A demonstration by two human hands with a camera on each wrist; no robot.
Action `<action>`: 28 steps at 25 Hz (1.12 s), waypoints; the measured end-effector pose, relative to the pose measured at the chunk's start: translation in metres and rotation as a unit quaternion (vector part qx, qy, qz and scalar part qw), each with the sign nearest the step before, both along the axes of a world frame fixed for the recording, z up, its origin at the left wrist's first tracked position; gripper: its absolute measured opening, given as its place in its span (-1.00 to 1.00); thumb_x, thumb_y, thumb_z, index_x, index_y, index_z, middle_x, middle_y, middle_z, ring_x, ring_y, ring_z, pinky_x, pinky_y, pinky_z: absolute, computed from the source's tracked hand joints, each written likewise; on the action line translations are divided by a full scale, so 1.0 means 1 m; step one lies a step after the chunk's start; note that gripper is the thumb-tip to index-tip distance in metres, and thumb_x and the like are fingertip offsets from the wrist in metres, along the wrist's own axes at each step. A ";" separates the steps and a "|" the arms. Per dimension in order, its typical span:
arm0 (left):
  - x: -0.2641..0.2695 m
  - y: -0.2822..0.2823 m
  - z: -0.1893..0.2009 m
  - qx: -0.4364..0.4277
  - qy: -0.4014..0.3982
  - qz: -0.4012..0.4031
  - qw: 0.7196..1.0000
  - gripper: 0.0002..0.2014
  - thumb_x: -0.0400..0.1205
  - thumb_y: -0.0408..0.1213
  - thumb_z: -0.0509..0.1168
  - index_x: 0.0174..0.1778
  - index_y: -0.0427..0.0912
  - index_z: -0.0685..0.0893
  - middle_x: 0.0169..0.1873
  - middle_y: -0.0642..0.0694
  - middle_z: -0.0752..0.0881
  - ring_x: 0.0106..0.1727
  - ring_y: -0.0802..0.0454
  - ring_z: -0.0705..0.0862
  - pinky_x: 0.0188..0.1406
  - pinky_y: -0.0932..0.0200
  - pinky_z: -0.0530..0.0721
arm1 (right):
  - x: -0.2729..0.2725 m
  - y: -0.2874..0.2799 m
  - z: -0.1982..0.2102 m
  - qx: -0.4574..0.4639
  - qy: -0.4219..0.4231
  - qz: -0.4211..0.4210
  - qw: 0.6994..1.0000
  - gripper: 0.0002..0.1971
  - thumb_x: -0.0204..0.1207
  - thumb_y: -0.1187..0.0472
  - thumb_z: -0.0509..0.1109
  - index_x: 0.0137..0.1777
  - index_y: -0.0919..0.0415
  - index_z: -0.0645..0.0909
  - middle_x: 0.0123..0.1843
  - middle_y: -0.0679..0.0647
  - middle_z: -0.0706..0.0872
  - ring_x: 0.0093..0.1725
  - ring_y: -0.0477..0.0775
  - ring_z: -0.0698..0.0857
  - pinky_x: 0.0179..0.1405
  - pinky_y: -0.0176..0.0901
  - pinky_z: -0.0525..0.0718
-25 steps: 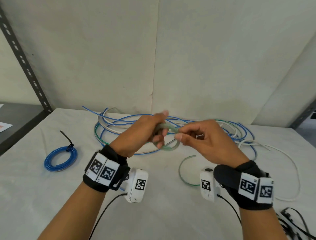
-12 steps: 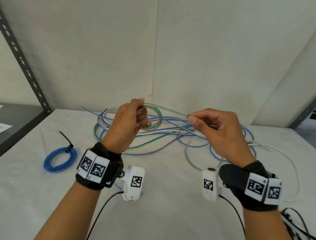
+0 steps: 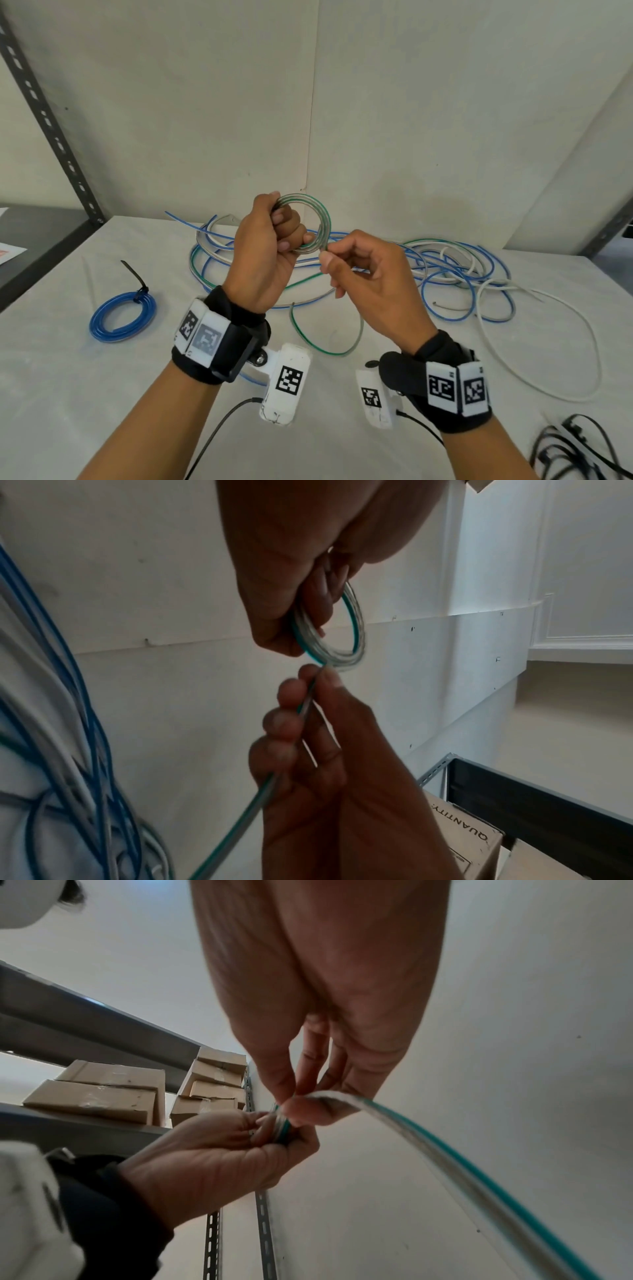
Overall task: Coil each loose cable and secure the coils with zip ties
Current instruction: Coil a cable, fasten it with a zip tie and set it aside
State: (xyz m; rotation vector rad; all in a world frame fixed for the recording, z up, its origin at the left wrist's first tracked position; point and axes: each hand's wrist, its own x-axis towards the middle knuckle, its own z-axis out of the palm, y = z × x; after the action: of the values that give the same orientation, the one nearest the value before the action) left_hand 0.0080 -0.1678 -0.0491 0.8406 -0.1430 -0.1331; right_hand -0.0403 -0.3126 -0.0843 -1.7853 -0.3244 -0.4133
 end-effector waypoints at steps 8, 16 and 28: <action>-0.012 -0.019 -0.005 -0.081 0.018 0.028 0.996 -0.60 0.80 -0.23 -0.01 -0.40 -0.05 0.17 -0.60 0.03 0.12 -0.53 0.07 0.04 -0.52 0.19 0.16 | -0.002 0.008 -0.001 0.102 -0.037 -0.064 0.992 -0.90 0.58 0.30 0.51 -0.01 0.34 0.80 -0.25 0.13 0.82 -0.40 -0.01 0.69 -0.43 -0.22 0.66; -0.016 -0.022 -0.009 -0.092 0.016 0.039 0.995 -0.59 0.84 -0.19 -0.05 -0.39 -0.05 0.19 -0.57 0.03 0.11 -0.58 0.11 0.12 -0.59 0.24 0.28 | -0.001 0.016 -0.005 0.168 -0.009 -0.054 0.984 -0.84 0.60 0.22 0.50 0.09 0.26 0.82 -0.32 0.20 0.74 -0.40 0.04 0.58 -0.43 -0.16 0.61; -0.002 0.011 -0.002 0.327 -0.095 -0.116 0.933 -0.47 0.79 0.01 0.12 -0.46 -0.20 0.55 -0.60 -0.13 0.36 -0.55 -0.07 0.43 -0.18 0.05 0.49 | -0.009 -0.031 0.019 -0.066 0.008 0.000 0.998 -0.96 0.56 0.23 0.54 -0.09 0.12 0.82 -0.41 -0.04 0.68 -0.47 -0.11 0.58 -0.55 -0.17 0.61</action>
State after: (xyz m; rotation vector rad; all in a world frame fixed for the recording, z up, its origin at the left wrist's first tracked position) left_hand 0.0057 -0.1572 -0.0507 1.5030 -0.3937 -0.3330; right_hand -0.0493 -0.3435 -0.0651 -1.9159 -0.3480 -0.3845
